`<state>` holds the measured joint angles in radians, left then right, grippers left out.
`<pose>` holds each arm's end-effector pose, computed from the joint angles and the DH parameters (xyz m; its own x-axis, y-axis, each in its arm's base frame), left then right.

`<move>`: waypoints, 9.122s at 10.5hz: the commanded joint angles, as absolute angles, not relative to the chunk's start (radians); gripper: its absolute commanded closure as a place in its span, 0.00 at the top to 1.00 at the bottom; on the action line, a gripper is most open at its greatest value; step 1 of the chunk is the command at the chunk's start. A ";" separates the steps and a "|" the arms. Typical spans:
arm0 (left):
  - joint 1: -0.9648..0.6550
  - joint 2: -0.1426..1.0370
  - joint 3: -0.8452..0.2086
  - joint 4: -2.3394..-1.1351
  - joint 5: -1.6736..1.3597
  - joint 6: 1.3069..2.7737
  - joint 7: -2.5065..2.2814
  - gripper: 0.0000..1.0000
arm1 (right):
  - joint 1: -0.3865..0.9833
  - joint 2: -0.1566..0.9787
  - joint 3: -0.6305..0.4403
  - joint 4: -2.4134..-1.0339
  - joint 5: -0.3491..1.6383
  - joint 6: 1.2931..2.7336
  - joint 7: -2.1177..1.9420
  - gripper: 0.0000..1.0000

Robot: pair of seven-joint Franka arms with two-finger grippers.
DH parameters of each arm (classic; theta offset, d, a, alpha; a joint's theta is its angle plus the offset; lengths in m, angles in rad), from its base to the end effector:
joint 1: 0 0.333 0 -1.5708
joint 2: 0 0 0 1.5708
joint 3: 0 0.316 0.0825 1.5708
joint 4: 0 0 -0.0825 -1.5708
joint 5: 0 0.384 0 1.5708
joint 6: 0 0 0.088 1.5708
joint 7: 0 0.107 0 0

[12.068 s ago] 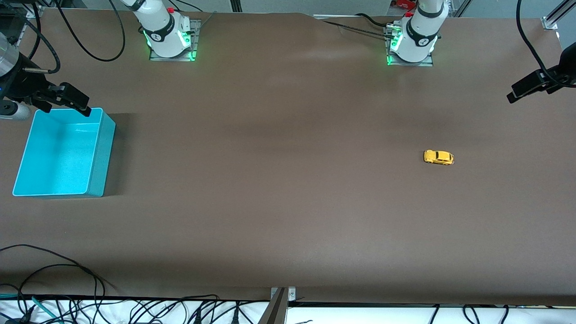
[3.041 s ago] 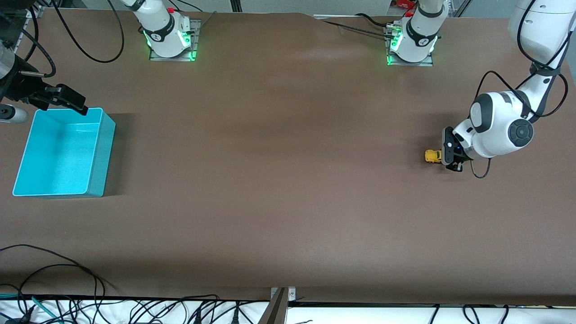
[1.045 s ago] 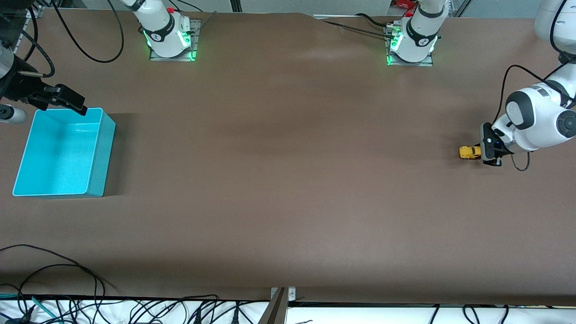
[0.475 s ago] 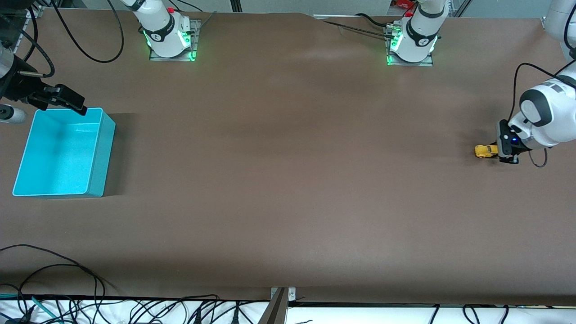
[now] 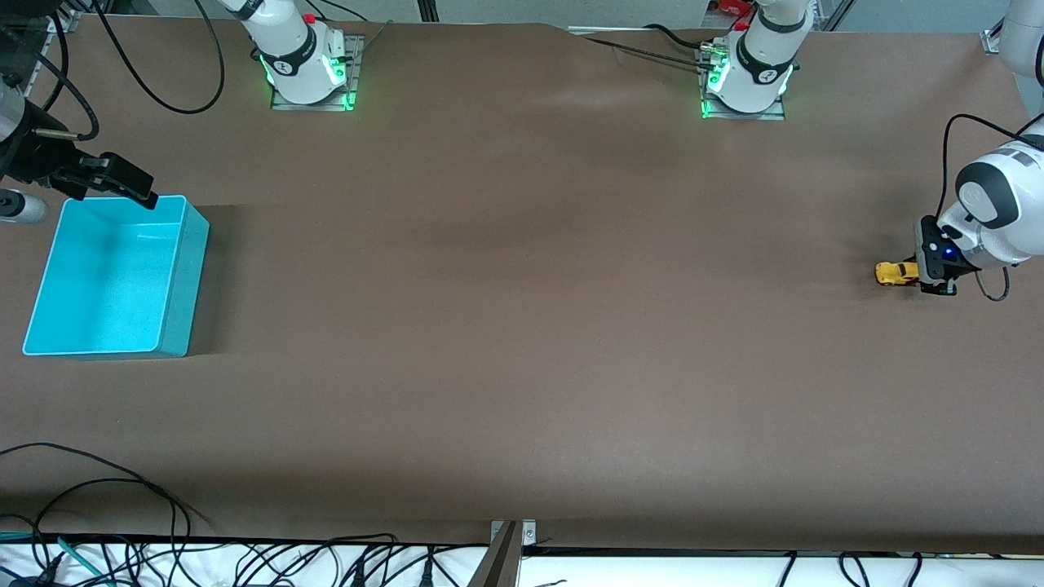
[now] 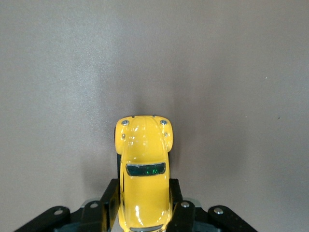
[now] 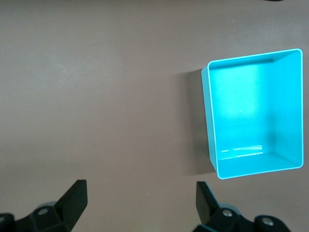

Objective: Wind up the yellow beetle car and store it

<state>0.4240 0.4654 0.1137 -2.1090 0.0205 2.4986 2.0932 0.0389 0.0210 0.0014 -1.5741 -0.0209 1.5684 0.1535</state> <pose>0.4906 0.2931 0.1871 -0.0125 -0.9998 -0.0168 -0.9954 0.0109 0.0950 0.5598 0.0203 0.6111 0.9933 -0.1130 -0.0232 -0.1124 -0.9934 0.0247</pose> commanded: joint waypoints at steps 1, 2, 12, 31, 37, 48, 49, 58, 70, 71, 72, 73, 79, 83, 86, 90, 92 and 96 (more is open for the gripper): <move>0.437 0.554 0.127 -2.080 -0.009 2.523 2.132 0.99 | 0.034 0.028 0.005 -1.557 -0.025 1.565 0.158 1.00; 0.437 0.554 0.127 -2.077 -0.043 2.522 2.132 1.00 | 0.034 0.028 0.005 -1.557 -0.025 1.565 0.158 1.00; 0.433 0.526 0.126 -2.045 -0.038 2.471 2.138 1.00 | 0.034 0.028 0.005 -1.557 -0.025 1.565 0.158 1.00; 0.414 0.424 0.117 -2.046 -0.046 2.435 2.137 1.00 | 0.034 0.054 0.005 -1.560 -0.028 1.566 0.161 1.00; 0.313 0.160 0.117 -2.060 -0.046 2.385 2.118 1.00 | -0.003 0.284 -0.002 -1.600 -0.023 1.690 0.511 1.00; 0.201 -0.202 -0.003 -2.001 -0.035 2.009 1.082 1.00 | -0.009 0.567 -0.097 -1.839 -0.035 2.339 1.370 1.00; 0.187 -0.202 -0.003 -1.964 -0.040 1.934 0.914 1.00 | -0.009 0.584 -0.097 -1.839 -0.035 2.361 1.391 1.00; 0.078 -0.100 -0.029 -1.532 -0.035 1.344 0.134 1.00 | -0.003 0.620 -0.097 -1.829 -0.035 2.413 1.419 0.14; -0.060 -0.043 0.060 -1.499 -0.038 1.333 -0.081 1.00 | -0.026 0.449 -0.254 -1.672 -0.121 1.855 0.428 0.17; -0.060 -0.038 0.060 -1.485 -0.035 1.335 -0.080 1.00 | -0.067 0.493 -0.255 -1.671 -0.120 1.873 0.285 0.17; -0.061 -0.037 0.058 -1.483 -0.034 1.333 -0.092 1.00 | -0.110 0.529 -0.252 -1.675 -0.101 1.905 0.167 0.17; -0.054 -0.038 0.064 -1.480 -0.035 1.333 -0.091 1.00 | -0.142 0.555 -0.252 -1.683 -0.068 1.929 0.090 0.17; -0.045 -0.005 0.071 -1.447 -0.032 1.331 -0.087 1.00 | -0.183 0.638 -0.247 -1.658 -0.077 1.971 -0.057 1.00; -0.043 -0.005 0.074 -1.447 -0.032 1.335 -0.086 1.00 | -0.178 0.572 -0.244 -1.461 -0.077 1.727 -0.058 1.00; -0.044 -0.003 0.074 -1.445 -0.032 1.335 -0.086 1.00 | -0.138 0.484 -0.241 -1.323 -0.069 1.562 -0.058 1.00; -0.043 -0.003 0.074 -1.445 -0.032 1.335 -0.086 1.00 | -0.120 0.327 -0.074 -1.389 -0.057 1.568 -0.043 1.00; -0.043 -0.003 0.074 -1.445 -0.032 1.335 -0.086 1.00 | -0.074 0.176 -0.020 -1.587 -0.040 1.670 -0.034 1.00; -0.044 -0.003 0.074 -1.445 -0.032 1.335 -0.086 1.00 | -0.014 -0.004 -0.006 -1.763 0.055 1.770 -0.041 1.00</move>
<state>-0.0486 -0.0184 0.0764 -1.4806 -0.0321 1.3566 -0.0807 -0.0251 0.0844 0.0035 -1.6815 0.0159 1.7525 -0.0364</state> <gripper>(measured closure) 0.000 0.000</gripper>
